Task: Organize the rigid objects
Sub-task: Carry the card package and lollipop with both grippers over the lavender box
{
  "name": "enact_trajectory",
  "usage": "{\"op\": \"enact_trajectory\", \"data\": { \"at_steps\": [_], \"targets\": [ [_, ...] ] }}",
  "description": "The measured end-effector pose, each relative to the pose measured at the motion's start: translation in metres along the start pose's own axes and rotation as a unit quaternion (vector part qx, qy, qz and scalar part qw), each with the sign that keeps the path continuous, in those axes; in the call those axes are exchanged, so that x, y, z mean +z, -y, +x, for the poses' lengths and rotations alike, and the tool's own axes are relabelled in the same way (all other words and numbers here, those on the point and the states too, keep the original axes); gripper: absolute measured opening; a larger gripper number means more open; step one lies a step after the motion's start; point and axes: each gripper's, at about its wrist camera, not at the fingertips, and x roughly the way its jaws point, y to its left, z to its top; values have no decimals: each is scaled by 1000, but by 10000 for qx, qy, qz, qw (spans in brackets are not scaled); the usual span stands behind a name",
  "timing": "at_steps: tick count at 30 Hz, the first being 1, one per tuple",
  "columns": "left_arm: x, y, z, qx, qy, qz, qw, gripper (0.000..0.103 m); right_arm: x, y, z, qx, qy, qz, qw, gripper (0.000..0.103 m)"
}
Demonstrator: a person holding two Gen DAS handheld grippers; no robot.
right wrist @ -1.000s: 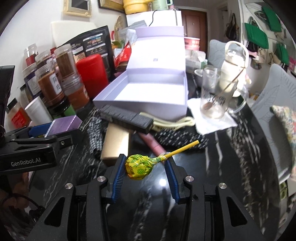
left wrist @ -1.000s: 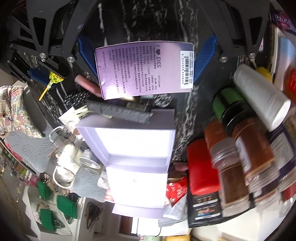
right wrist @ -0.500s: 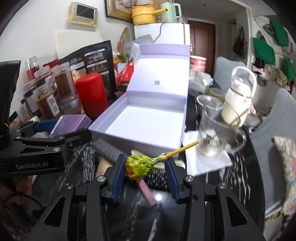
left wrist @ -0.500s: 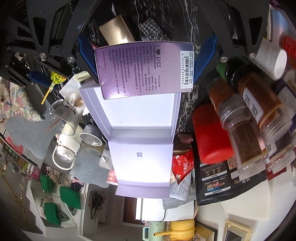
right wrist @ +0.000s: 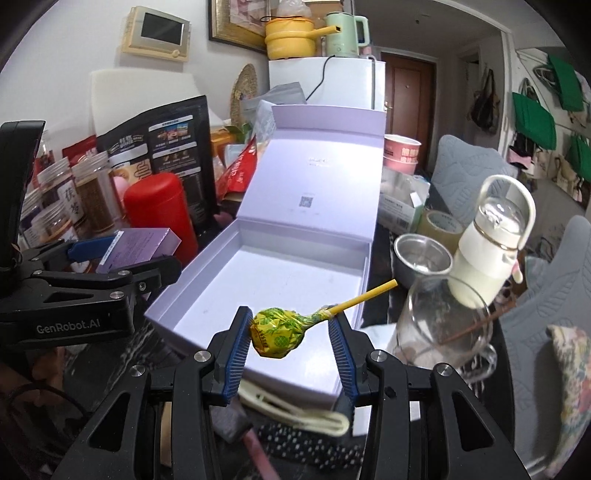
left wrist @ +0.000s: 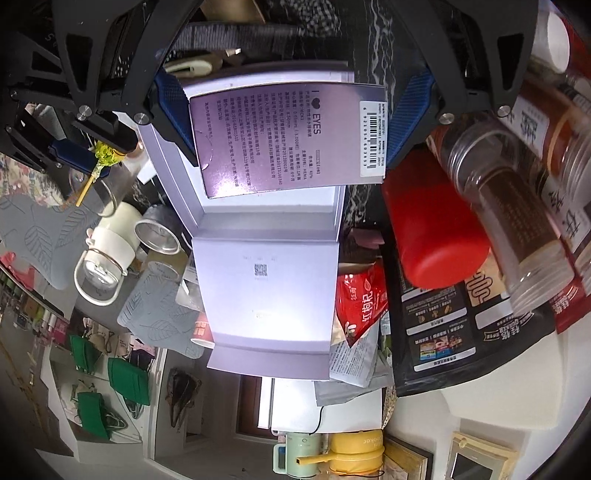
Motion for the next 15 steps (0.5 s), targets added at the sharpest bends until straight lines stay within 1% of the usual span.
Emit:
{"op": "enact_trajectory", "data": {
  "at_steps": [9, 10, 15],
  "targets": [
    [30, 3, 29, 114, 48, 51, 9999, 95, 28, 14, 30, -61, 30, -26, 10000, 42],
    [34, 4, 36, 120, 27, 74, 9999, 95, 30, 16, 34, -84, 18, -29, 10000, 42],
    [39, 7, 70, 391, -173, 179, 9989, 95, 39, 22, 58, -302, -57, -76, 9995, 42]
  ]
}}
